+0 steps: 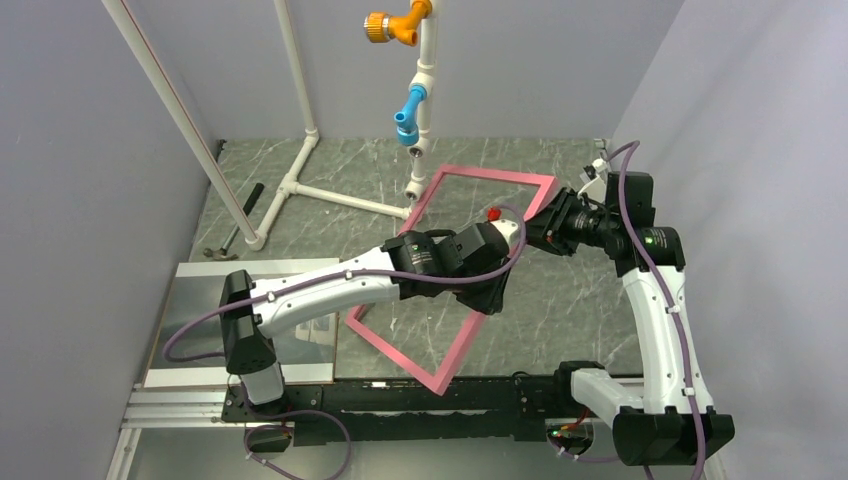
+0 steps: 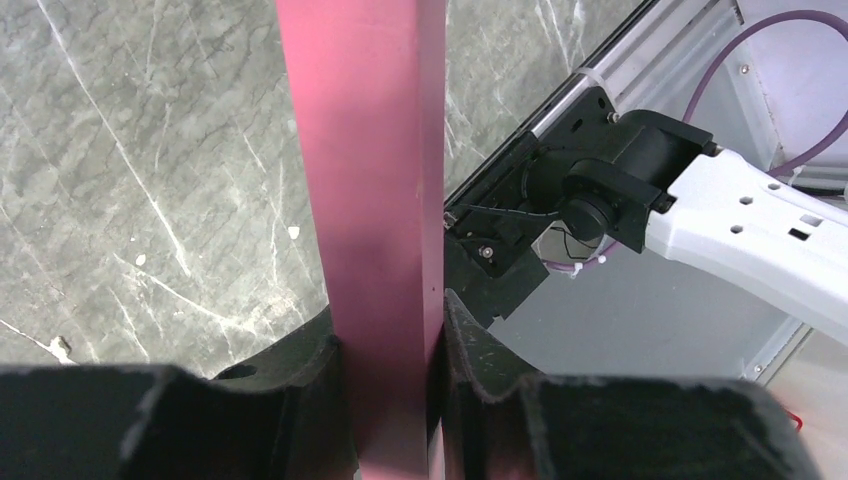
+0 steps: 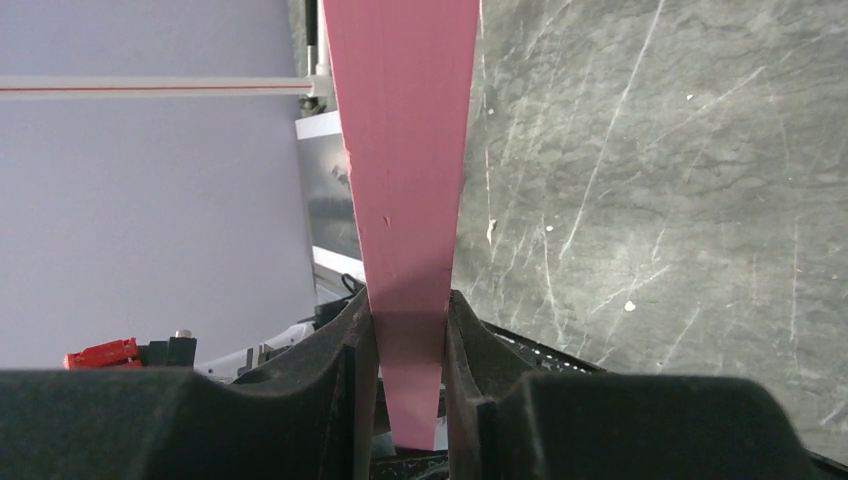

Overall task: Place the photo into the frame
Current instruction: Turn over the photo frame at the center of the board.

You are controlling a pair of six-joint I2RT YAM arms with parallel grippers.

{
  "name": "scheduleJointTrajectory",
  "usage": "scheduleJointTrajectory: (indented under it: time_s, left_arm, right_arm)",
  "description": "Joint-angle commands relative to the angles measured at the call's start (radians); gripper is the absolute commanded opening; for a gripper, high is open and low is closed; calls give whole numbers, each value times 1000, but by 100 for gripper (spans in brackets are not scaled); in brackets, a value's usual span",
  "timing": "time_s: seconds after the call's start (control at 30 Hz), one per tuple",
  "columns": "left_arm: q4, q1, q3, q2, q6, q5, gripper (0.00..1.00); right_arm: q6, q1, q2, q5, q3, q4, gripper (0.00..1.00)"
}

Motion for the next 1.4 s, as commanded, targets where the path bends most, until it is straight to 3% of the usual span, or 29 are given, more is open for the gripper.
scheduleJointTrajectory:
  time_s: [0.0,0.1,0.23,0.33,0.7,1.0,1.13,1.37]
  left_arm:
    - [112,-17,-1,-107,46,-18,0]
    - [147,-7,-24,-145,37,-13,0]
    - [192,15,-59,-200,20,9,0]
    - [234,38,-97,-246,-1,31,0]
    - [415,116,-262,-420,-67,187,0]
    - [711,198,-482,-561,-169,391,0]
    - [811,209,-515,-573,-201,483,0]
    - [1034,228,-531,-562,-300,582,0]
  right_arm:
    - [6,17,-5,-104,2,92,13]
    - [8,16,-7,-131,11,112,30]
    - [15,16,-29,-147,34,142,71]
    - [39,15,-46,-181,47,183,88]
    - [74,5,-77,-365,68,357,95]
    - [104,5,-129,-426,-11,510,99]
    - [32,5,-134,-377,-36,452,99]
    - [-97,5,-154,-128,-90,269,99]
